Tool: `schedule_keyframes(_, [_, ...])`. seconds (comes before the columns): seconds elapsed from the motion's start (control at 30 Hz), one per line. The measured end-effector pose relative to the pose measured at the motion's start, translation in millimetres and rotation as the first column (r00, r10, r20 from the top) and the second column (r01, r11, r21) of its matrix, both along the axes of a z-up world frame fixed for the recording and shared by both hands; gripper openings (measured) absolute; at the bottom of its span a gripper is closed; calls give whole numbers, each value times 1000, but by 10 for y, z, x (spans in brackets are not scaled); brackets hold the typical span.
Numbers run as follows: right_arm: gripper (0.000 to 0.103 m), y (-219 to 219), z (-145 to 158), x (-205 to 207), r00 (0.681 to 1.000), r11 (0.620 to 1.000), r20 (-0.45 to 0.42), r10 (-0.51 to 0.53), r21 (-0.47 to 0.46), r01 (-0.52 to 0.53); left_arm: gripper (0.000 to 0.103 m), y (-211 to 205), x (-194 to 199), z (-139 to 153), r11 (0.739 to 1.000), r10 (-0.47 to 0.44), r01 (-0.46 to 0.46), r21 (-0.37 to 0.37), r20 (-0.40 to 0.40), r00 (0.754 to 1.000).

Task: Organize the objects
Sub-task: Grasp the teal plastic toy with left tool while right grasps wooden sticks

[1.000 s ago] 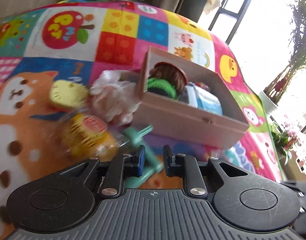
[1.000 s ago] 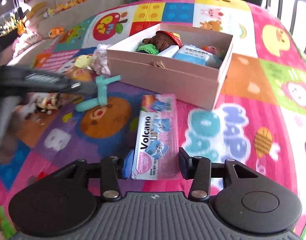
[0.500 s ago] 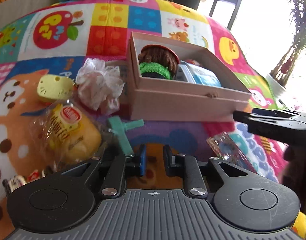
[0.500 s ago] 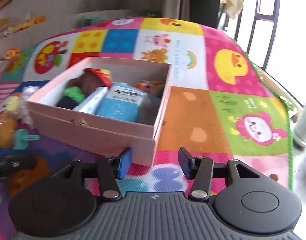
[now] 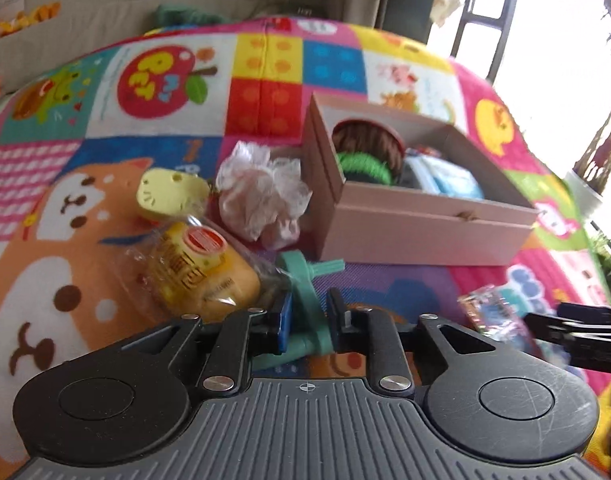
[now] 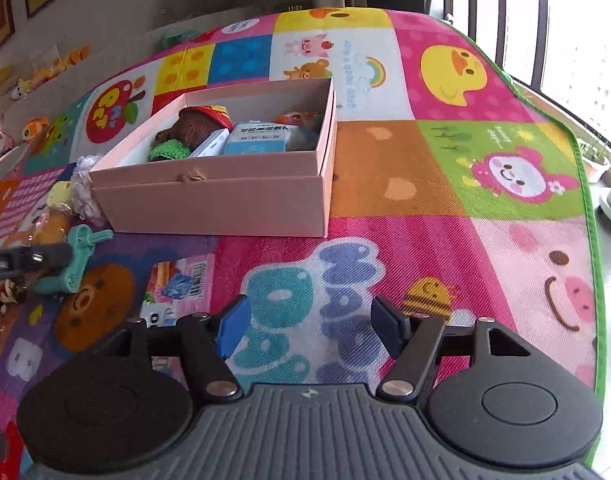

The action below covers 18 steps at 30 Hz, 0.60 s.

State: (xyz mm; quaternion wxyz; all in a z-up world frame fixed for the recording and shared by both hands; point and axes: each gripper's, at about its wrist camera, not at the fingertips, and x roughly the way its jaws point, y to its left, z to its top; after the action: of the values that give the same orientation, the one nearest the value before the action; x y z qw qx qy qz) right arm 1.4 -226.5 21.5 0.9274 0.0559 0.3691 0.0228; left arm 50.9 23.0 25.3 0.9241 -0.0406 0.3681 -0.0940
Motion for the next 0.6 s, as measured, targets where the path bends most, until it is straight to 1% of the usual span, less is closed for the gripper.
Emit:
schedule_keyframes(0.07, [69, 38, 66, -60, 1000, 1000, 12, 25, 7, -25, 28, -16, 51, -66, 1000, 14, -14, -1, -21, 1000])
schedule_keyframes(0.1, [69, 69, 102, -94, 999, 999, 19, 40, 3, -40, 27, -13, 48, -75, 1000, 16, -16, -8, -11, 1000])
schedule_keyframes(0.17, [73, 138, 153, -140, 996, 996, 24, 88, 9, -88, 26, -3, 44, -84, 1000, 17, -18, -19, -15, 1000])
schedule_keyframes(0.27, [74, 269, 186, -188, 989, 989, 30, 147, 15, -147, 25, 59, 6, -95, 997, -13, 10, -72, -36, 999])
schedule_keyframes(0.3, [74, 314, 195, -197, 987, 988, 34, 154, 14, -154, 25, 82, -26, -92, 996, -26, 22, -91, -46, 999])
schedule_keyframes(0.33, [74, 351, 206, -207, 987, 988, 42, 157, 11, -157, 25, 100, -71, -86, 995, -36, 31, -94, -52, 998])
schedule_keyframes(0.4, [74, 418, 232, -224, 987, 988, 59, 152, -8, -151, 24, 124, -184, -76, 994, -61, 55, -91, -64, 996])
schedule_keyframes(0.5, [74, 511, 267, -255, 988, 990, 100, 116, -97, -107, 24, 151, -358, -60, 993, -98, 92, -81, -76, 992])
schedule_keyframes(0.53, [74, 516, 282, -260, 988, 990, 104, 116, -97, -106, 24, 151, -404, -57, 992, -110, 105, -74, -75, 991])
schedule_keyframes(0.6, [74, 514, 318, -259, 986, 990, 88, 138, -38, -135, 24, 140, -467, -60, 991, -129, 125, -55, -64, 990])
